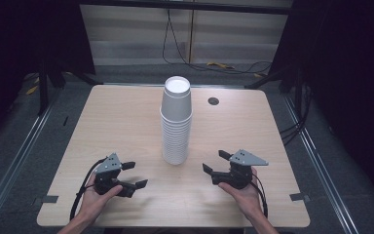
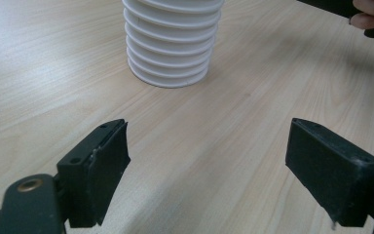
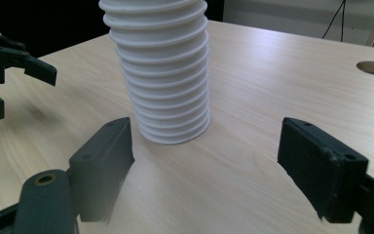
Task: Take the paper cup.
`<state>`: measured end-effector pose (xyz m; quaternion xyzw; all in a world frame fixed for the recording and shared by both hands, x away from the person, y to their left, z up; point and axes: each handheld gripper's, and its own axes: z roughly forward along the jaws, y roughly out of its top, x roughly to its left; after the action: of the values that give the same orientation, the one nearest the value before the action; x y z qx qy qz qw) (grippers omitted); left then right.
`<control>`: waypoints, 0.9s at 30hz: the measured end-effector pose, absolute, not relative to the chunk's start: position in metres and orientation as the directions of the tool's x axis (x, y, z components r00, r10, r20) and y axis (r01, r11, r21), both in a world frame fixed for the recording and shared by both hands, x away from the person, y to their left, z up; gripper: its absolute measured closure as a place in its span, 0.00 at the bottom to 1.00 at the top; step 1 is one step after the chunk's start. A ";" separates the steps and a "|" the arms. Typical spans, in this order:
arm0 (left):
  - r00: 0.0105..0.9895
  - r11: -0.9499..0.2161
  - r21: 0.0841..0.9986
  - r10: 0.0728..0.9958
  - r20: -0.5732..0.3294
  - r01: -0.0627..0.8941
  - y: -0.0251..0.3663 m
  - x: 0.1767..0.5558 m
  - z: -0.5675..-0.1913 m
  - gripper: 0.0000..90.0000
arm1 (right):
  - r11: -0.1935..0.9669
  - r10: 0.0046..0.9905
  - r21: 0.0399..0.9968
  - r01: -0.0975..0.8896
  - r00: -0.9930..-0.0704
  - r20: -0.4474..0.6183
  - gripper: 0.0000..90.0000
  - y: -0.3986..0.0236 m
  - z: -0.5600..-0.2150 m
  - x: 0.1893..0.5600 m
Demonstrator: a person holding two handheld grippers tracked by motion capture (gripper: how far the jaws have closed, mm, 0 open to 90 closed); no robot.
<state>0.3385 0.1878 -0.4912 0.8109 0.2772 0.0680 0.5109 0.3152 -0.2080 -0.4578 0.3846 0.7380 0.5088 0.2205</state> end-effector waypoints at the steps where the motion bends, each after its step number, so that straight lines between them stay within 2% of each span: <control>1: 0.836 -0.328 0.864 0.521 -0.172 0.382 0.187 0.339 -0.492 0.17 | 0.185 0.793 0.922 0.340 -0.606 0.064 0.23 -0.209 -0.456 0.315; 15: 0.854 -0.358 0.862 0.499 -0.149 0.360 0.185 0.335 -0.492 0.18 | 0.151 0.775 0.926 0.347 -0.623 0.107 0.22 -0.207 -0.435 0.316; 27: 0.857 -0.362 0.860 0.493 -0.151 0.359 0.181 0.336 -0.493 0.18 | 0.185 0.733 0.924 0.336 -0.673 0.098 0.20 -0.190 -0.412 0.328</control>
<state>0.3357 0.1809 -0.4929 0.8224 0.2590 0.0665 0.5021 0.3279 -0.1905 -0.4124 0.3581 0.7463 0.5286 0.1879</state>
